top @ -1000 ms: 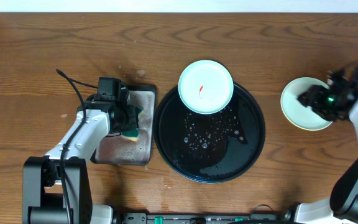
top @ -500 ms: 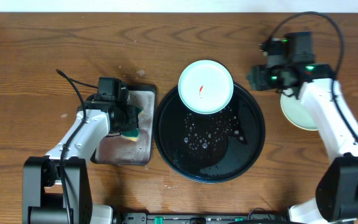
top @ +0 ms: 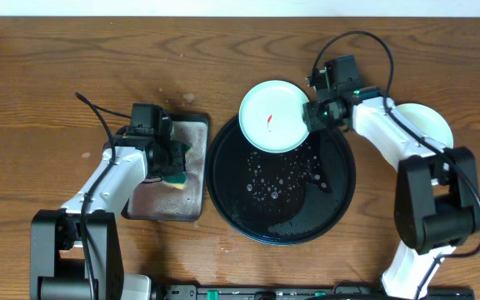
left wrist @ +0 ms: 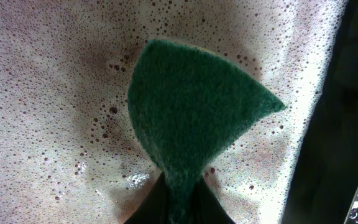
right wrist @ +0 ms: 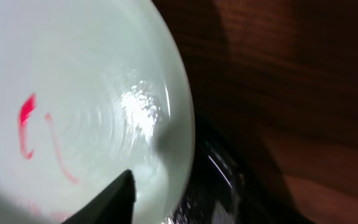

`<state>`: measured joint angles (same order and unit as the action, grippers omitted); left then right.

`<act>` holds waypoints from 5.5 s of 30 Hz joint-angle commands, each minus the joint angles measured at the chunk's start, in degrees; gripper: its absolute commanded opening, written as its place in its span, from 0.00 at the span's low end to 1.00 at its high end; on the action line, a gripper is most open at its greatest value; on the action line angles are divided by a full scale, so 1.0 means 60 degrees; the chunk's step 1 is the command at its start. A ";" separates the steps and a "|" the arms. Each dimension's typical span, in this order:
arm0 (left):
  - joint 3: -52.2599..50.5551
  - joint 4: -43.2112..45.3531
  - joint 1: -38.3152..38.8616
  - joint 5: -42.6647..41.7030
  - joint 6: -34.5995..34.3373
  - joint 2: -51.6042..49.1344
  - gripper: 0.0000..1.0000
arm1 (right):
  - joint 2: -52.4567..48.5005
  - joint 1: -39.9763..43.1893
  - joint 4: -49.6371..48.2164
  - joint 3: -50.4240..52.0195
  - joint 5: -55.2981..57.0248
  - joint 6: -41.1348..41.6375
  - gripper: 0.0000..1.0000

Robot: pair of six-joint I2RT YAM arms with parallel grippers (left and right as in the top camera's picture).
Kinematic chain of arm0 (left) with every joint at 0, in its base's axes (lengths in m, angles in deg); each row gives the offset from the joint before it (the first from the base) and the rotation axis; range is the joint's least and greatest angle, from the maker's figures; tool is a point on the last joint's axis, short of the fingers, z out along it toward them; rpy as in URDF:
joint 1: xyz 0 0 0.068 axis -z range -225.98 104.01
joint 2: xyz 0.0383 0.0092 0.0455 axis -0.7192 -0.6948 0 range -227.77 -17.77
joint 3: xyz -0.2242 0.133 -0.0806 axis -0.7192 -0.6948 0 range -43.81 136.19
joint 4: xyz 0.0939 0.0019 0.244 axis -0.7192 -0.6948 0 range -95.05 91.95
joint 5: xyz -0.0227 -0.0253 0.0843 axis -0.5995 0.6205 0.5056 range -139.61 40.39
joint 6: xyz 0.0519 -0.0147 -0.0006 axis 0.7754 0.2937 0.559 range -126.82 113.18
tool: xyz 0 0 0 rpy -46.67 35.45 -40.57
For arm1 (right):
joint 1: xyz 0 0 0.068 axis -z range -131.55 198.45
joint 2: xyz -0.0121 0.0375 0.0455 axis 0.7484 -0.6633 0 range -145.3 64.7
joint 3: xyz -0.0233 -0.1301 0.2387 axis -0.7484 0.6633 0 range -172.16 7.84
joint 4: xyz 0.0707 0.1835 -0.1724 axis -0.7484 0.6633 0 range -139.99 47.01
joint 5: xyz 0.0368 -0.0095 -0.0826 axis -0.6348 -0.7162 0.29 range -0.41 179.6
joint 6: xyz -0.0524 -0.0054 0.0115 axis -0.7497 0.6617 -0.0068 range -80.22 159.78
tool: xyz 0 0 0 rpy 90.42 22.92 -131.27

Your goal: Clean dirty plates on tray and stack at the side

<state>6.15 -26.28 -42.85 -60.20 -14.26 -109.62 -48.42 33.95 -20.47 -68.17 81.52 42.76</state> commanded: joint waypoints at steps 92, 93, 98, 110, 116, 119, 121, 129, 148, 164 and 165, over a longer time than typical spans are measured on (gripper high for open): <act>-0.0222 -0.0240 -0.0047 0.0619 -0.0033 0.0106 0.55 | -0.0415 -0.0350 0.3723 0.0018 -0.0237 0.1636 0.01; -0.0248 -0.0204 -0.0047 0.0583 -0.0055 -0.0095 0.55 | -0.0415 -0.0350 0.3723 0.0018 -0.0237 0.1636 0.01; -0.0251 -0.0073 -0.0047 0.0586 -0.0055 -0.0892 0.45 | -0.0415 -0.0350 0.3730 0.0018 -0.0237 0.1636 0.01; 0.0219 -0.0036 -0.0047 0.0634 -0.0051 0.0044 0.07 | -0.0415 -0.0350 0.3763 0.0018 -0.0233 0.1636 0.01; 0.0295 -0.0102 -0.0047 0.0627 -0.0055 0.0827 0.51 | -0.0415 -0.0350 0.3759 0.0018 -0.0237 0.1636 0.01; 0.0259 -0.0240 -0.0047 0.0623 -0.0055 0.0790 0.54 | -0.0415 -0.0350 0.3763 0.0018 -0.0233 0.1636 0.01; 0.0175 -0.0255 -0.0047 0.0619 -0.0058 0.0743 0.54 | -0.0415 -0.0350 0.3759 0.0018 -0.0237 0.1636 0.01; 0.0066 -0.0233 -0.0047 0.0623 -0.0204 0.0007 0.54 | -0.0415 -0.0350 0.3756 0.0018 -0.0237 0.1636 0.01; 0.0091 -0.0215 -0.0047 0.0586 -0.0233 -0.0073 0.07 | -0.0415 -0.0350 0.3763 0.0018 -0.0233 0.1636 0.01; 0.0084 -0.0186 -0.0058 0.0561 -0.0306 0.2346 0.07 | -0.0415 -0.0350 0.3759 0.0018 -0.0226 0.1632 0.01; 0.0084 -0.0171 -0.0058 0.0441 -0.0302 0.2426 0.07 | -0.0415 -0.0350 0.3759 0.0018 -0.0226 0.1632 0.01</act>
<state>6.74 -27.44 -42.89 -56.99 -15.64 -96.86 -50.02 32.35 1.58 -68.39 79.29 52.34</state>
